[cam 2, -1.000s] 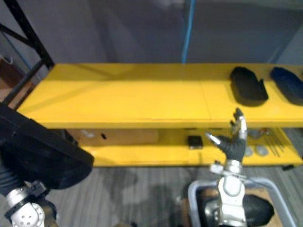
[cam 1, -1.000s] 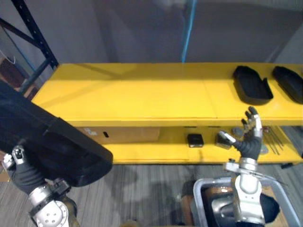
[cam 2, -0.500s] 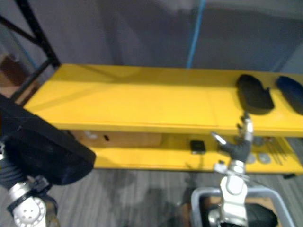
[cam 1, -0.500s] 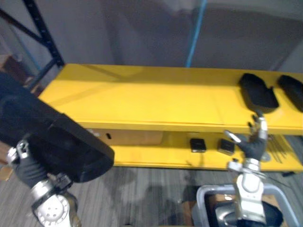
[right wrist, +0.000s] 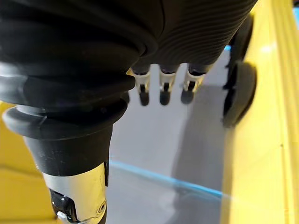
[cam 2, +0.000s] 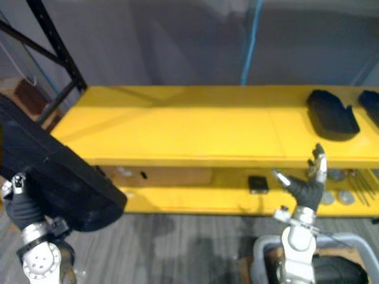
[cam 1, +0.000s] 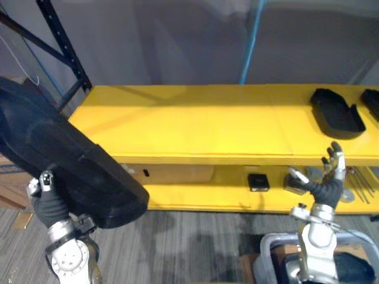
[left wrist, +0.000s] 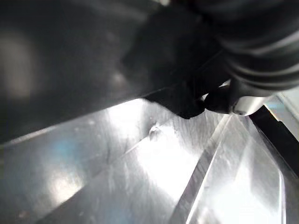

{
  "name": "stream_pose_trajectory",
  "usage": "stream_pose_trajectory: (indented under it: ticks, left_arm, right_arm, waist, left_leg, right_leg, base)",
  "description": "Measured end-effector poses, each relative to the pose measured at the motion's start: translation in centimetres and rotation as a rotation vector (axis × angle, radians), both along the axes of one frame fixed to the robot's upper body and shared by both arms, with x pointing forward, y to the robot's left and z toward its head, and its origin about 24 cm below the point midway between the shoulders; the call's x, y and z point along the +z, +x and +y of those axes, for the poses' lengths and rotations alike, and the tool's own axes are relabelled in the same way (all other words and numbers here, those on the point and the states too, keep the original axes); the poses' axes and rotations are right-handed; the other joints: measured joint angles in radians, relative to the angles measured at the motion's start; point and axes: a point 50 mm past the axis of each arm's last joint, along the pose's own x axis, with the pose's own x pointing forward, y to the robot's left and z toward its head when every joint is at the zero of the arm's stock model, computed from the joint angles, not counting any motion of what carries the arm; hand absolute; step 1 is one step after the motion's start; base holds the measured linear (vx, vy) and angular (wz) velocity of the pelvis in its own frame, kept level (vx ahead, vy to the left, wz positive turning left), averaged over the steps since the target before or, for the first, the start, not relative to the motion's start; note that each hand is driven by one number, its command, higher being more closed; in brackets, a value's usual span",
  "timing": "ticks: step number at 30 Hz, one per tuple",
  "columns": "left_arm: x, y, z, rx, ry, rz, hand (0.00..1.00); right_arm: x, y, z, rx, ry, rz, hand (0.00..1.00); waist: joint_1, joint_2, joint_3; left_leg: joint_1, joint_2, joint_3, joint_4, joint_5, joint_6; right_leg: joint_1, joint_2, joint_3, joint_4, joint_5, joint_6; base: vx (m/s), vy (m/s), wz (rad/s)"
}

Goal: Walk over and take plastic housings, then place them on the shelf

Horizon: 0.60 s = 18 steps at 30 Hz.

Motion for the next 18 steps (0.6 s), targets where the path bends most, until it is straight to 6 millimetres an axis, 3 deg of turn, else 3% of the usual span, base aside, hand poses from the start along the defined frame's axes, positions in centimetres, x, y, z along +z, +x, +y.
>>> stream_pose_trajectory:
  ticks: [3,5,7,8,9,11,13,14,15,18]
  left_arm:
    - [0.3,0.3,-0.1,-0.04,0.045,0.012,1.0]
    - [0.8,0.9,-0.4,-0.067,0.057,-0.013,1.0]
    - [1.6,1.6,-0.1,-0.084,0.1,-0.035,1.0]
    - [2.3,2.0,0.3,-0.096,0.144,-0.044,1.0]
    - [2.7,2.2,0.6,-0.1,0.172,-0.044,1.0]
    - [2.6,2.7,1.1,-0.088,0.167,-0.038,1.0]
    - [1.9,2.8,1.3,-0.082,0.152,-0.008,1.0]
    - [1.5,2.7,1.3,-0.079,0.146,0.01,1.0]
    - [0.8,2.4,1.1,-0.077,0.119,0.033,1.0]
    - [0.7,2.4,0.7,-0.082,0.125,0.033,1.0]
  right_arm:
    - [0.1,-0.2,-0.5,-0.021,0.022,-0.011,0.0]
    - [0.2,-0.3,-0.8,-0.034,0.021,-0.019,0.0]
    - [0.0,-0.3,-0.8,-0.036,0.027,-0.009,0.0]
    - [-0.5,-0.3,-0.8,-0.04,0.037,0.009,0.0]
    - [-1.1,-0.5,-0.9,-0.046,0.046,0.032,0.0]
    - [-1.0,-0.8,-1.2,-0.063,0.035,0.029,0.0]
    - [-0.8,-1.2,-1.8,-0.082,0.021,0.016,0.0]
    - [-0.8,-1.4,-2.1,-0.087,0.013,0.019,0.0]
    - [-0.7,-1.6,-2.5,-0.082,-0.013,0.03,0.0]
    - [0.2,-1.3,-3.2,-0.047,-0.072,0.032,0.0]
  waist:
    - [-0.008,0.006,0.005]
    - [-0.011,0.023,0.034]
    - [-0.013,0.019,0.07]
    - [-0.02,0.015,0.089]
    - [-0.03,0.002,0.085]
    - [-0.037,-0.003,0.088]
    - [-0.043,-0.007,0.088]
    - [-0.05,-0.019,0.094]
    - [-0.059,0.0,0.088]
    - [-0.049,0.06,0.086]
  left_leg:
    - [0.006,0.0,-0.006,0.0,-0.001,0.001]
    - [0.024,0.007,-0.005,0.0,-0.006,0.009]
    - [0.06,0.002,0.006,-0.001,-0.015,0.023]
    - [0.081,0.005,0.008,0.0,-0.024,0.039]
    - [0.083,0.007,0.006,0.001,-0.033,0.048]
    - [0.087,0.021,0.003,0.0,-0.049,0.047]
    - [0.101,0.029,0.002,0.002,-0.064,0.028]
    - [0.12,0.025,-0.004,0.018,-0.083,0.007]
    - [0.13,0.042,-0.016,0.038,-0.099,-0.007]
    - [0.134,0.085,-0.03,0.029,-0.103,-0.014]
  right_leg:
    - [-0.009,-0.004,0.0,0.04,0.0,0.0]
    - [-0.069,-0.015,0.022,0.186,-0.006,-0.009]
    - [-0.136,-0.038,0.055,0.357,-0.012,-0.019]
    - [-0.167,-0.048,0.082,0.433,-0.037,-0.047]
    - [-0.185,-0.026,0.115,0.42,-0.089,-0.054]
    - [-0.217,0.026,0.129,0.337,-0.092,-0.06]
    - [-0.25,0.07,0.122,0.227,-0.063,-0.064]
    - [-0.245,0.087,0.126,0.161,0.042,-0.056]
    - [-0.219,0.109,0.118,0.159,0.063,-0.053]
    - [-0.211,0.156,0.119,0.136,0.06,-0.06]
  base:
    - [0.01,0.032,0.06]
    - [-0.07,0.104,-0.04]
    - [-0.13,0.126,-0.16]
    - [-0.14,0.082,-0.06]
    - [-0.16,0.045,0.0]
    - [-0.25,-0.075,0.04]
    - [-0.26,-0.157,0.08]
    - [0.02,-0.134,0.11]
    - [0.14,-0.115,0.05]
    - [0.25,-0.043,-0.11]
